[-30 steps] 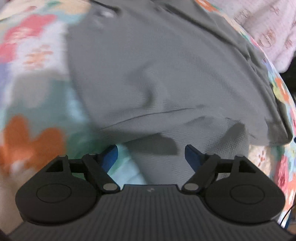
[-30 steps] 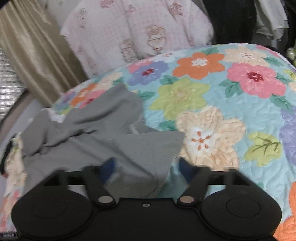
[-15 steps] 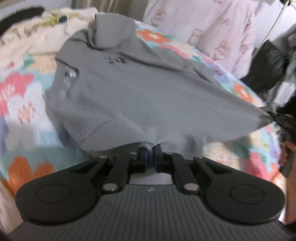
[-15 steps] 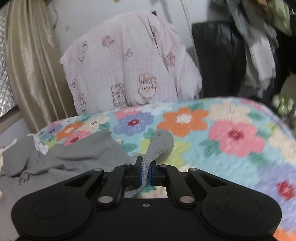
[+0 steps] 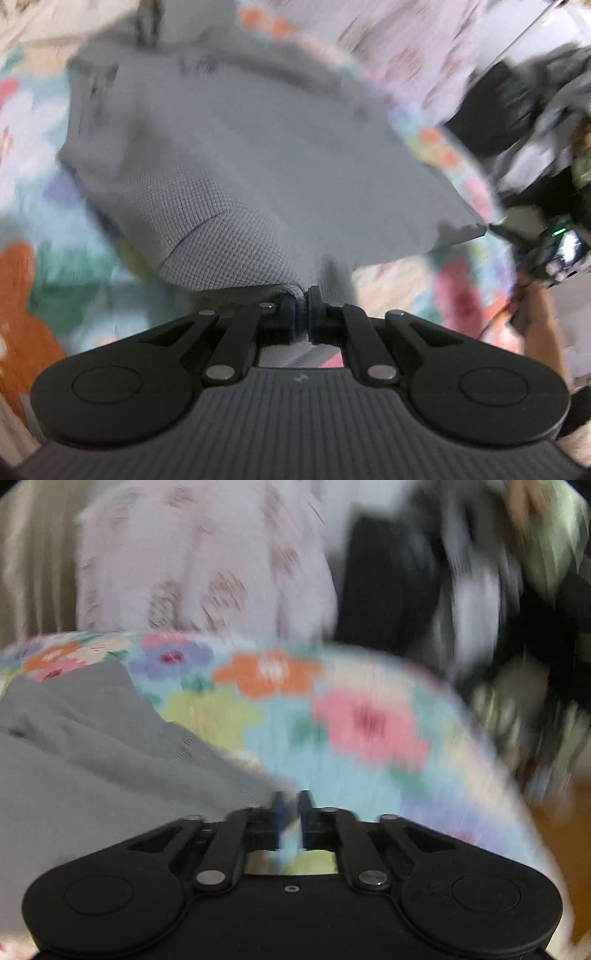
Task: Fold clothes
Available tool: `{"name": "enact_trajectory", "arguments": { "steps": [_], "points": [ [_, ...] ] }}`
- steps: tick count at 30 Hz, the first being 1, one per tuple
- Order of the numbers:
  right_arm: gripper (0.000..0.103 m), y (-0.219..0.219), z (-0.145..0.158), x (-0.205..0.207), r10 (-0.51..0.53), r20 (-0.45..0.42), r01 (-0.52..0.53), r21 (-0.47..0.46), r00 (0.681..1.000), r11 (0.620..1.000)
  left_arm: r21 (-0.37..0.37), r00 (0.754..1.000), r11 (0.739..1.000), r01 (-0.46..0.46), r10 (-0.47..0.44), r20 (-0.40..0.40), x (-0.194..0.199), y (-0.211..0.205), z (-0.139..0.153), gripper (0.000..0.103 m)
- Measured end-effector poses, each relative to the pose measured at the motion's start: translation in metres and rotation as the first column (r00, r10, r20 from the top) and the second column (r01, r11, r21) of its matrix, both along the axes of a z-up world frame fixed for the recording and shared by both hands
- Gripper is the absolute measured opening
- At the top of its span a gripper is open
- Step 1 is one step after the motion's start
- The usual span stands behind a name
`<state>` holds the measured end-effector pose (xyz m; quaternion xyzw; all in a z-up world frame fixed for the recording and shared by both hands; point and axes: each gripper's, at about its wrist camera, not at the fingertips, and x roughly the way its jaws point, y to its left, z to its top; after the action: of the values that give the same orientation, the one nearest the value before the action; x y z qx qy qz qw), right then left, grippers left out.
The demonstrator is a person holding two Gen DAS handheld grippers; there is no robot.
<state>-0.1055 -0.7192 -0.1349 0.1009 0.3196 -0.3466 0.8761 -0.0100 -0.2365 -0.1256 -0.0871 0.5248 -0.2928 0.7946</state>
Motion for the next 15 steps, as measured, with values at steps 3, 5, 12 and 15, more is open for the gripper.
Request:
{"name": "enact_trajectory", "arguments": {
  "steps": [3, 5, 12, 15],
  "points": [
    [0.000, -0.004, 0.003, -0.006, -0.031, -0.018, 0.031, -0.030, 0.999, 0.999, 0.068, 1.000, 0.998, 0.007, -0.007, 0.001, -0.009, -0.002, -0.017, 0.005],
    [0.000, -0.006, 0.015, -0.017, -0.057, 0.039, 0.058, -0.036, 0.998, 0.998, 0.084, 0.999, 0.996, 0.009, -0.013, 0.049, -0.017, 0.000, -0.010, 0.005],
    [0.012, -0.025, 0.020, -0.049, -0.124, 0.271, 0.026, 0.337, 0.954, 0.941, 0.151, 0.991, 0.988, 0.037, -0.056, 0.121, -0.025, 0.003, 0.009, 0.005],
    [0.019, -0.003, 0.017, -0.037, -0.047, 0.351, -0.131, 0.467, 0.935, 0.875, 0.125, 0.998, 0.991, 0.056, -0.051, -0.040, -0.011, 0.006, -0.015, 0.005]
  ]
}}
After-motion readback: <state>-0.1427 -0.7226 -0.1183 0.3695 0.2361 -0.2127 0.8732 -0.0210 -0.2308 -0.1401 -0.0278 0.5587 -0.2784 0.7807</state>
